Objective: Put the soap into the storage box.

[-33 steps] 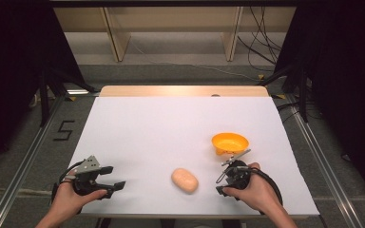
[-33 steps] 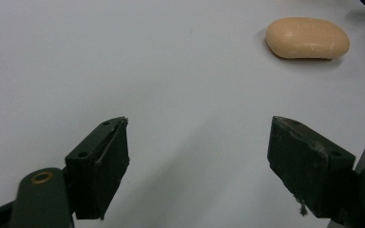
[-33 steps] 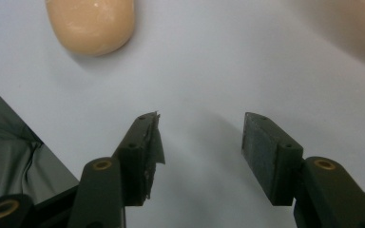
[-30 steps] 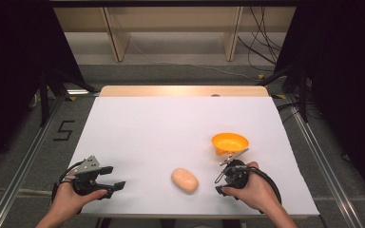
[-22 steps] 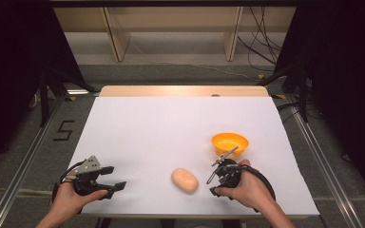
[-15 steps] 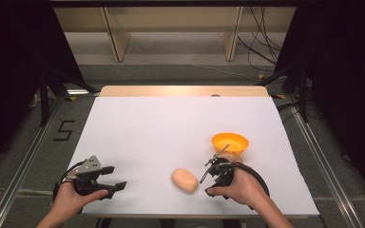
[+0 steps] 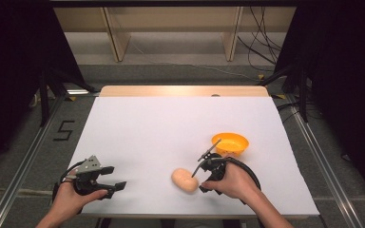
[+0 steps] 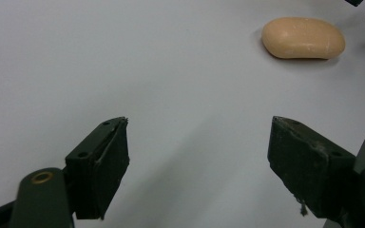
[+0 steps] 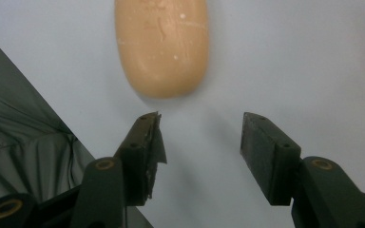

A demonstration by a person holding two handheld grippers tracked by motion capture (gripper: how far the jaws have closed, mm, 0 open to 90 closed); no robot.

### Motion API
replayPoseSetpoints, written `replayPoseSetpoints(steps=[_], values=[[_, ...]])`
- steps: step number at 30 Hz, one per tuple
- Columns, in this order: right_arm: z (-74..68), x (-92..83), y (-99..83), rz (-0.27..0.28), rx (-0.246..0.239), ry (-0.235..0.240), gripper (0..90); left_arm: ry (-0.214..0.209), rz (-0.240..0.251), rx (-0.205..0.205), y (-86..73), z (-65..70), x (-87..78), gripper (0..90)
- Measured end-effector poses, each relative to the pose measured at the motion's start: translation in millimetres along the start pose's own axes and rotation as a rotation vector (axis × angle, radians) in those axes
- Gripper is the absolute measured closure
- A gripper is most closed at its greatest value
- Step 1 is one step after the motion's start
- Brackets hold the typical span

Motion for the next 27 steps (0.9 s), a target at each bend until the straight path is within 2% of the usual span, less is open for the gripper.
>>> replayPoseSetpoints(steps=[2,3,4,5,6,7,10,12,13,14,15,16,17,19,23,24,25,27], values=[[-1.9,-1.4,2.5,-0.001,0.012,-0.001,48.1,-0.004,0.008,0.011,0.4,-0.1,0.0,21.2],[-4.6,-1.2,6.4,0.011,-0.004,0.001,46.5,-0.001,-0.014,0.035,0.8,-1.3,-1.7,21.1],[-4.6,-1.2,6.4,0.011,-0.004,0.001,46.5,-0.001,-0.014,0.035,0.8,-1.3,-1.7,21.1],[-7.6,-0.9,8.9,0.003,-0.010,0.002,45.7,-0.002,0.002,0.015,1.3,0.6,-0.4,21.1],[-7.6,-0.9,8.9,0.003,-0.010,0.002,45.7,0.004,0.002,0.022,1.5,0.1,-0.5,21.1],[-7.9,-0.8,10.6,0.003,-0.036,-0.004,44.9,0.003,-0.001,0.021,1.9,0.4,-1.0,21.1],[-14.4,0.4,15.1,0.016,0.005,0.022,43.2,0.003,0.002,0.020,1.7,0.4,-0.6,21.1],[-13.0,2.2,16.9,0.016,-0.014,0.021,43.2,-0.001,0.003,0.013,1.5,0.6,-0.6,21.1],[-12.3,4.3,18.7,0.017,-0.039,0.020,43.0,0.000,-0.002,0.018,1.5,-0.1,-1.1,21.1],[-12.3,4.3,18.7,0.017,-0.039,0.020,43.0,0.001,0.000,0.019,1.7,-0.3,-1.3,21.1],[-14.6,4.2,19.2,0.008,-0.011,0.025,42.7,-0.001,-0.001,0.019,1.9,-0.4,-1.7,21.1],[-15.7,4.3,20.5,0.011,-0.003,0.025,42.4,-0.001,0.000,0.017,1.9,-0.4,-1.7,21.0],[-13.4,5.8,22.7,0.010,-0.032,0.002,41.4,-0.002,0.001,0.016,1.9,-0.3,-1.5,21.0],[-15.0,6.2,23.8,0.017,-0.020,0.006,40.7,-0.003,-0.001,0.004,1.6,0.3,-0.7,21.0],[-15.2,8.3,28.5,0.017,-0.035,0.014,37.2,-0.003,0.001,0.014,1.8,0.1,-1.0,21.0],[-15.4,9.2,29.5,0.022,-0.029,0.009,36.1,-0.003,-0.001,0.000,1.6,0.4,-0.9,21.0],[-14.4,10.1,30.6,0.017,-0.034,-0.006,34.1,-0.002,0.001,0.011,1.7,-0.5,-0.8,21.0],[-14.3,10.6,31.3,0.016,-0.039,-0.001,33.0,-0.004,0.009,0.005,1.5,0.0,0.1,21.0]])
Point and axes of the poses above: each handheld gripper's, and its own axes: x roughly forward along the jaws, y roughly out of its top, z roughly to its right, the point moved 2 cm from there along x, roughly forward along the jaws, and after that the axes turned 3 degrees about y, right-handed, at the moved point
